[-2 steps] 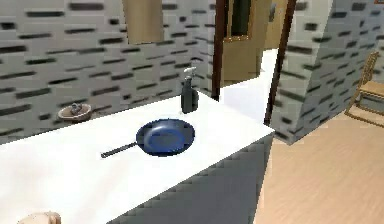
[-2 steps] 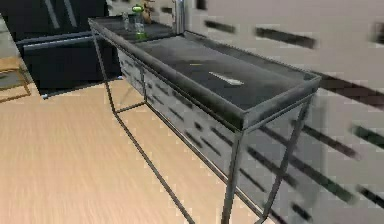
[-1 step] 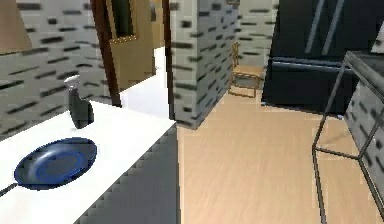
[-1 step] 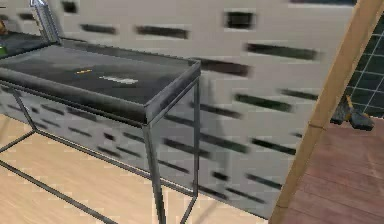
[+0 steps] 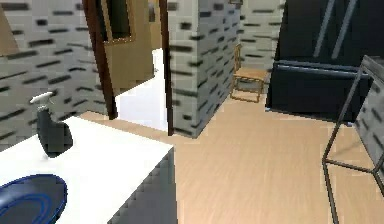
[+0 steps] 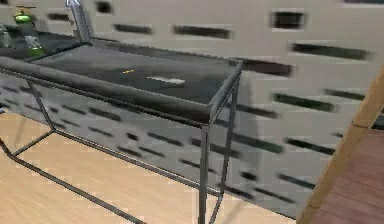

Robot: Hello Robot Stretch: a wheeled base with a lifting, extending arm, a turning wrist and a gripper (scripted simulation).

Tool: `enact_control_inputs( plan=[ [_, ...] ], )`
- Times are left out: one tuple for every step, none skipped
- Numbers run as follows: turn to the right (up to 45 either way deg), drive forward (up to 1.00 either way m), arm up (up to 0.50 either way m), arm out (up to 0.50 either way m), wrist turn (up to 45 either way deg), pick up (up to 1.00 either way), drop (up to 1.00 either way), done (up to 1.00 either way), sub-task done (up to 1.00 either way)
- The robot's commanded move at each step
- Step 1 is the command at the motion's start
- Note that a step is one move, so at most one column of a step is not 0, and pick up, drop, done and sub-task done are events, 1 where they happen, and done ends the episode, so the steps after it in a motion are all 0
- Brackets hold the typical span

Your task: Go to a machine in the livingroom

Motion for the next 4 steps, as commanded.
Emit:
enact_control_inputs(
  plan=[
    [24.0,0.0,0.0,0.0,0.0,0.0,0.0,0.0,0.0],
    [0.0,0.75,0.0,0.0,0.0,0.0,0.0,0.0,0.0],
    [-15.0,0.0,0.0,0.0,0.0,0.0,0.0,0.0,0.0],
    [0.0,0.45,0.0,0.0,0.0,0.0,0.0,0.0,0.0]
  ],
)
